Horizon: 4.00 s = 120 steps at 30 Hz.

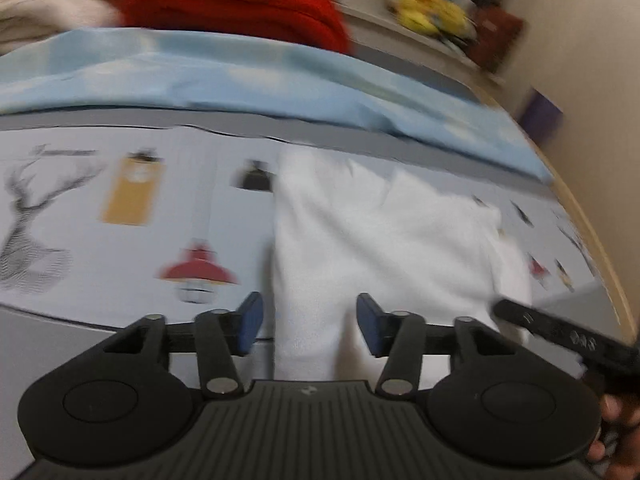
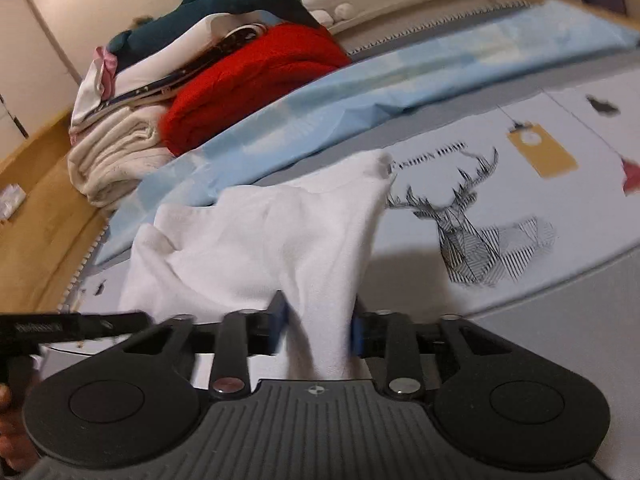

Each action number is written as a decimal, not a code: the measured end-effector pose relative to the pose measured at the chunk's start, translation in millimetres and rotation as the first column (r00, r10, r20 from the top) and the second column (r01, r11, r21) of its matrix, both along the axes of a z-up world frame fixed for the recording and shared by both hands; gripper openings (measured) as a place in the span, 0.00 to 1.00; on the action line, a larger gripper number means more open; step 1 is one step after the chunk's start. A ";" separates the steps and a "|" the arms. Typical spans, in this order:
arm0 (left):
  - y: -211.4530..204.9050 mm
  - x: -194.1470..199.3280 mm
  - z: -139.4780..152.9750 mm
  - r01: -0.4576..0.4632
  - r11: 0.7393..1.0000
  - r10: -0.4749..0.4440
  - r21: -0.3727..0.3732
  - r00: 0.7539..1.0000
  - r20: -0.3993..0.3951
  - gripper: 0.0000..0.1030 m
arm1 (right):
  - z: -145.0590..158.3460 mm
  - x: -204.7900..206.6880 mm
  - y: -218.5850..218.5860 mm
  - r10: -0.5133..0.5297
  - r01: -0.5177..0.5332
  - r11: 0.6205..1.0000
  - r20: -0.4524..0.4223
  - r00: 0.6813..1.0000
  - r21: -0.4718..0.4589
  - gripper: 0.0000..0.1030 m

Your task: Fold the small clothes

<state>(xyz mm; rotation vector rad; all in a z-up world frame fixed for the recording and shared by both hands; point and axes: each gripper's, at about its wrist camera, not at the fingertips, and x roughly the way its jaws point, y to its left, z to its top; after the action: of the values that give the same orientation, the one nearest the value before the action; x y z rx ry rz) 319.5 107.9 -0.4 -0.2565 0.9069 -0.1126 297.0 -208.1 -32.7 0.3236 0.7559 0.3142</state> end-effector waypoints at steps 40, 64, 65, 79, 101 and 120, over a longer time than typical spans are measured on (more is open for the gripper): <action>-48.7 -124.6 36.8 0.059 0.952 -0.086 0.301 0.993 0.076 0.85 | 53.0 -82.0 -0.8 0.027 -0.016 0.866 0.013 1.000 -0.500 0.72; -103.4 -323.5 36.3 -0.163 0.959 0.110 0.231 0.968 0.224 0.99 | 72.5 -286.7 16.2 0.010 0.042 0.924 0.132 0.991 -0.380 0.81; -106.2 -325.2 37.3 -0.153 0.960 0.096 0.235 0.967 0.235 0.99 | 73.2 -289.6 18.8 0.009 0.047 0.921 0.140 0.990 -0.386 0.81; -109.9 -325.8 37.2 -0.121 0.972 0.073 0.203 0.971 0.230 0.99 | 67.0 -294.3 37.3 0.016 0.033 0.923 0.123 0.992 -0.384 0.80; -108.2 -325.5 35.1 -0.116 0.972 0.068 0.205 0.971 0.228 0.99 | 65.9 -295.1 35.3 0.017 0.030 0.922 0.117 0.993 -0.387 0.80; -107.1 -325.4 33.8 -0.107 0.972 0.058 0.207 0.971 0.233 0.99 | 62.7 -295.2 36.9 0.012 0.032 0.921 0.109 0.994 -0.387 0.79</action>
<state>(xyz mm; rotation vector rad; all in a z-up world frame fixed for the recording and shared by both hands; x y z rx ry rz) -5.9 0.7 33.4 -0.0742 0.6739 0.0357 1.9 -171.2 30.0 -0.0662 0.6907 0.1640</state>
